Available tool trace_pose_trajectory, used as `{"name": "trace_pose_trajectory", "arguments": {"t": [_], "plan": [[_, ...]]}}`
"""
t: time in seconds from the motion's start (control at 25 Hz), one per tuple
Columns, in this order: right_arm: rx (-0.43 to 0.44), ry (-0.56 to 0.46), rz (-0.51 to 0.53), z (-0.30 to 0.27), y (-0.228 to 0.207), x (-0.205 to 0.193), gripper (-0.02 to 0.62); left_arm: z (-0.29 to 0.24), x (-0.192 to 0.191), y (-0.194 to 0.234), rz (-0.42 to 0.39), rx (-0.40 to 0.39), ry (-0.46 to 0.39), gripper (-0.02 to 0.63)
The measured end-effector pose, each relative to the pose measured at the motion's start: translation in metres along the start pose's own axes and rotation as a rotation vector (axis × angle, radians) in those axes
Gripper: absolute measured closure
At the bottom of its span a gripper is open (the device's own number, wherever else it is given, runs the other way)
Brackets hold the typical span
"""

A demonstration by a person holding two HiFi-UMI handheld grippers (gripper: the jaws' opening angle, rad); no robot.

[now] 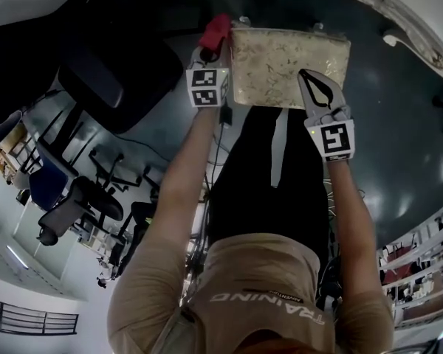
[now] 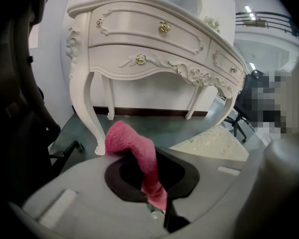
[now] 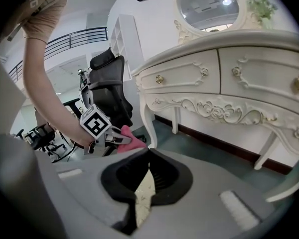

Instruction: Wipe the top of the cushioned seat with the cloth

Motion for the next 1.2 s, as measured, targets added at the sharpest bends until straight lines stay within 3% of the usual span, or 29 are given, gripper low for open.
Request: {"name": "trace_pose_trajectory", "arguments": {"t": [0.72,1.2], "plan": [[-0.037,-0.003,-0.044,0.067,-0.053,-0.039,0.591,-0.038,0.013,-0.115,-0.052,-0.103,0.062,0.574],[-0.077,-0.021,-0.073,0.126,-0.103,-0.069,0.591,-0.069,0.032,-0.235,-0.124,-0.215,0.055,0.574]]}}
Point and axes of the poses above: the fingertips, and each gripper's own axes: z backward along the fingers, y to its left, x out of its top, the point moved 7 cm from there along z, backward along the fingers, and after that the axes turned 2 degrees about -y, right-handed, at the moved point
